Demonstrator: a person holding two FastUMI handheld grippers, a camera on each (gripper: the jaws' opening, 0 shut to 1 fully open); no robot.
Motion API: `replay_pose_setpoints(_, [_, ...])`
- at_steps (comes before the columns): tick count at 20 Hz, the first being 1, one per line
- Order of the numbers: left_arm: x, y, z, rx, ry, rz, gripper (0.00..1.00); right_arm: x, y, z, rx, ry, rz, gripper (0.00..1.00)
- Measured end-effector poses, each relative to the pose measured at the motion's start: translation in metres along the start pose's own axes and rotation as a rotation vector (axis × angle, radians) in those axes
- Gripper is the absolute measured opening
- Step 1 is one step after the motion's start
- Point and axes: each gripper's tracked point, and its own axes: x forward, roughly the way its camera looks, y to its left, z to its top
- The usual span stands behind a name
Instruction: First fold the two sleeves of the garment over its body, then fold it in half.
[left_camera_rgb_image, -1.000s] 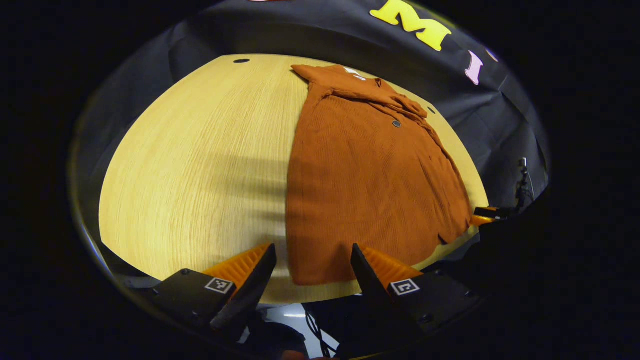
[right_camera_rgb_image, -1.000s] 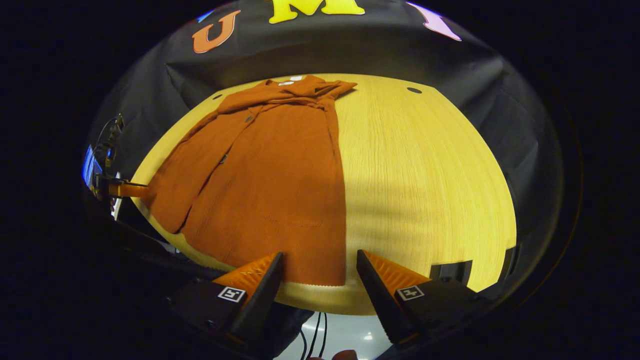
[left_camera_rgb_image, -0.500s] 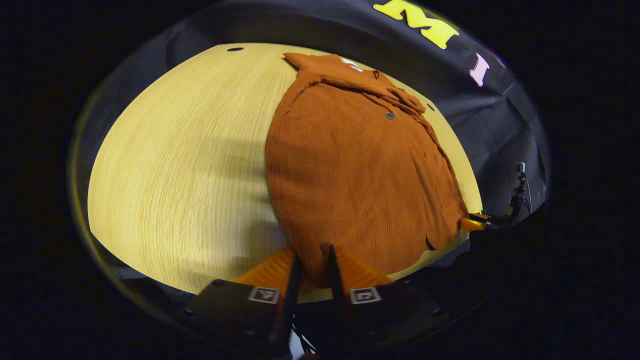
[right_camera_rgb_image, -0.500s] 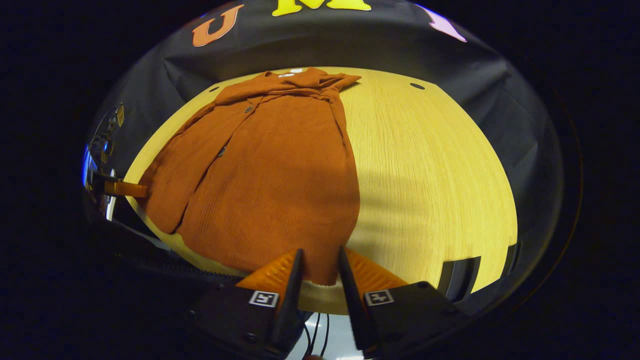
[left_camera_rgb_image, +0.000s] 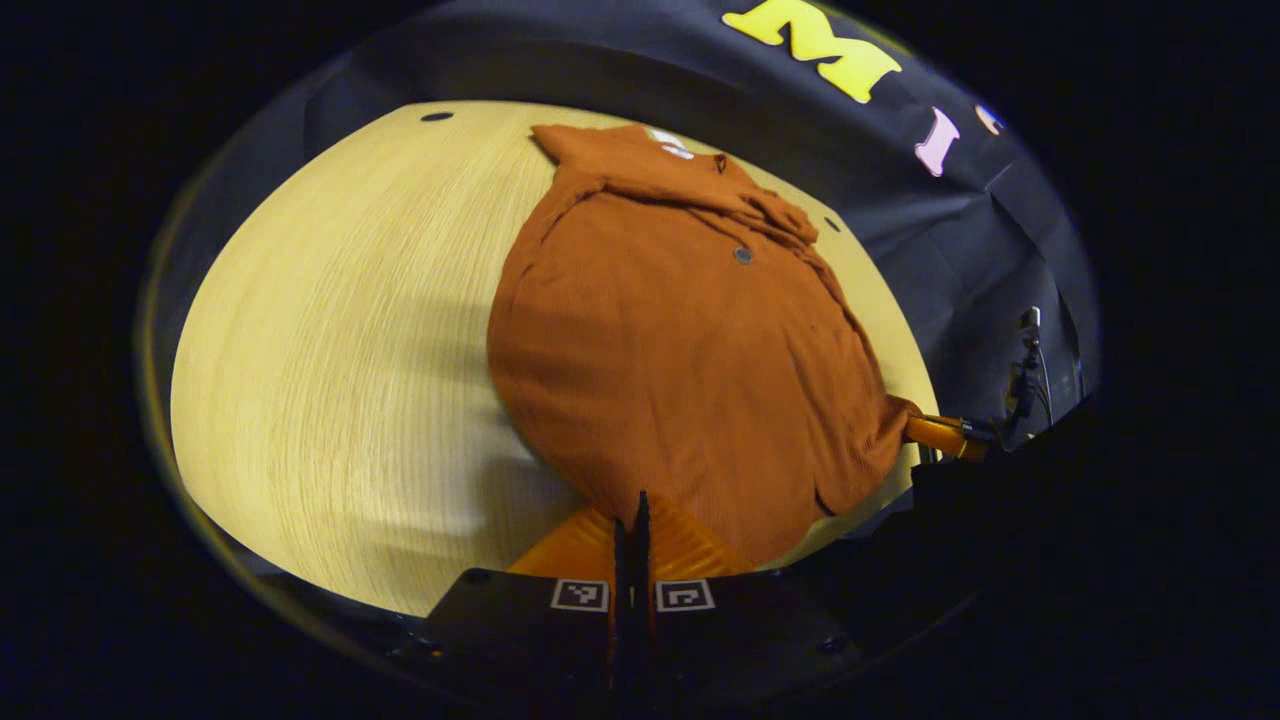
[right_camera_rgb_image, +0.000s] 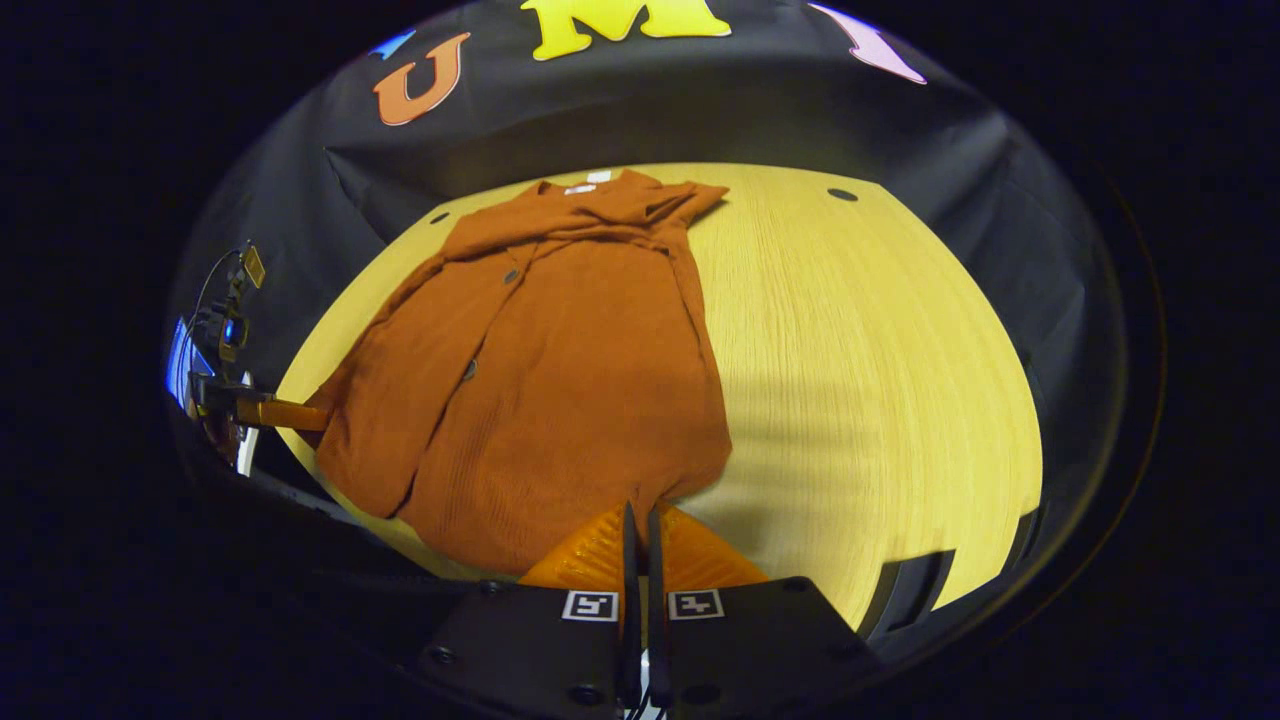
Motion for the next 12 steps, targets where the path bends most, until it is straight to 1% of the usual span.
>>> replay_pose_setpoints(5, [-0.010,-0.014,0.084,0.037,-0.140,-0.041,0.03,-0.002,-0.007,0.087,-0.001,-0.136,-0.004,0.04])
replay_pose_setpoints(6, [-0.012,-0.015,0.104,0.058,-0.176,-0.036,0.03,-0.003,-0.006,0.108,0.004,-0.168,0.000,0.03])
replay_pose_setpoints(8, [-0.015,-0.008,0.150,0.096,-0.261,0.013,0.03,-0.008,-0.006,0.148,-0.009,-0.230,0.006,0.04])
replay_pose_setpoints(9, [-0.016,-0.010,0.171,0.109,-0.302,0.024,0.03,-0.008,-0.005,0.171,-0.021,-0.262,0.004,0.04])
replay_pose_setpoints(12, [-0.019,-0.013,0.230,0.141,-0.399,0.029,0.03,0.001,0.000,0.239,-0.050,-0.335,0.016,0.04])
